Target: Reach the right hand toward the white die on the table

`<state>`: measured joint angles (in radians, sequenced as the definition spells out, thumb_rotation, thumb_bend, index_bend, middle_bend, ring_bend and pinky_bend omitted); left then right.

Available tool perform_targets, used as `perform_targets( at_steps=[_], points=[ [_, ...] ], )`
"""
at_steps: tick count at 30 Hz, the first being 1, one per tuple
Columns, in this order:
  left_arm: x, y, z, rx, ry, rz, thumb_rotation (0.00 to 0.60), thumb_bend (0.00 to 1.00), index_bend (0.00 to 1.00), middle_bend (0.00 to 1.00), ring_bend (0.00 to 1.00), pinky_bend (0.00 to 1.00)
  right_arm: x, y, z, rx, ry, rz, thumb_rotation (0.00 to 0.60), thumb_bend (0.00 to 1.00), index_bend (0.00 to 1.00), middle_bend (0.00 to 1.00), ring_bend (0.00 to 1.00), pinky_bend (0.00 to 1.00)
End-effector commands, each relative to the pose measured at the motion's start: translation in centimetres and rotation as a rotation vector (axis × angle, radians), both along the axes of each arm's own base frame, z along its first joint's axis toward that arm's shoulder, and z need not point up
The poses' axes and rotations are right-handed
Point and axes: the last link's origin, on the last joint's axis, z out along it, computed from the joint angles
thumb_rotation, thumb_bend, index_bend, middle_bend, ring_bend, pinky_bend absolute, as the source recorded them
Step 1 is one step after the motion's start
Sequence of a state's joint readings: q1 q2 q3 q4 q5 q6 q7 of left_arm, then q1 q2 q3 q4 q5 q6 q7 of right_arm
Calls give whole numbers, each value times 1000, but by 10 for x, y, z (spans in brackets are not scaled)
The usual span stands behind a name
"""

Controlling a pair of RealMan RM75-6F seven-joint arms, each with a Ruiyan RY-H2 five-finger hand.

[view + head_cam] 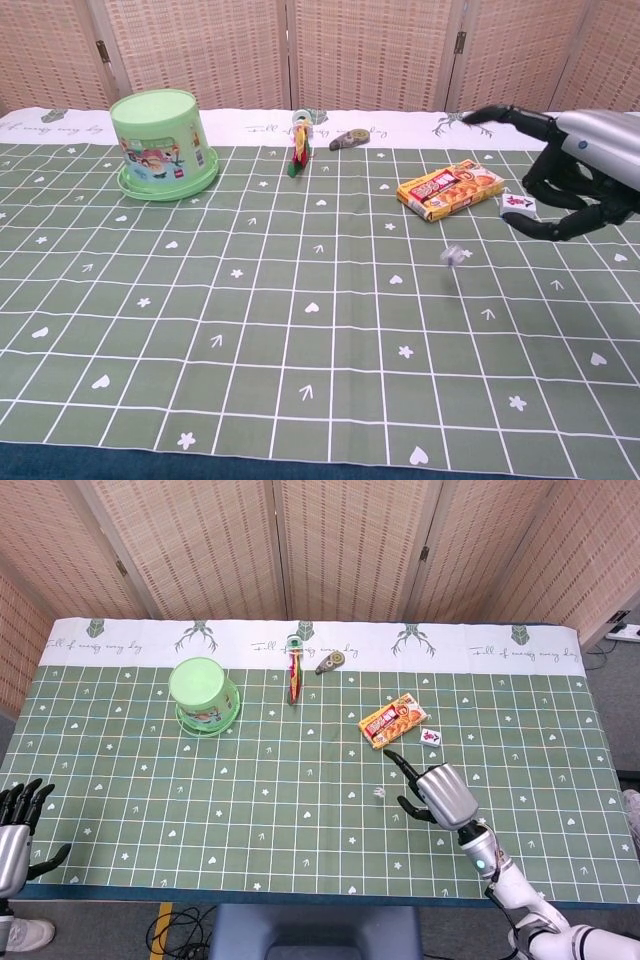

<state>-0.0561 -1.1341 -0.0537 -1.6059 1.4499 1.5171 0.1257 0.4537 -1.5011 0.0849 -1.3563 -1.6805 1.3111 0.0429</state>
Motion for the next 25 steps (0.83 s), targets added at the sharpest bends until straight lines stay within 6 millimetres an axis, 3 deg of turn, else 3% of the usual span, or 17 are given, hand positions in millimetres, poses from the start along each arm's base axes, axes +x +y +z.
perform_targets(
  at_steps=[1,9,12,15,19,22,25],
  points=[
    [0,0,0,0,2,2,600,222,136,86,61,103,-3,0,4,-10,-3,-1,600,292,0,900,950,852],
    [1,3,1,-1,6,-3,600,222,136,86,61,103,-24,5,36,-97,59,-43,600,292,7,898,950,853],
    [1,5,0,-2,8,-3,600,221,136,86,61,103,-38,12,54,-121,111,-87,600,292,95,865,921,852],
    [2,6,0,-4,7,-5,600,221,137,86,61,103,-53,23,70,-110,195,-152,600,292,184,745,797,834],
    [3,8,-1,-3,4,-13,600,221,140,86,61,103,-66,39,90,-116,277,-237,600,292,188,468,500,609],
    [4,9,-3,-4,1,-21,600,221,141,86,61,103,-71,49,100,-142,275,-273,600,292,188,328,311,431],
    [6,10,-6,-9,-1,-30,600,222,143,86,61,103,-77,58,108,-176,259,-302,600,292,188,252,209,323]
  ],
)
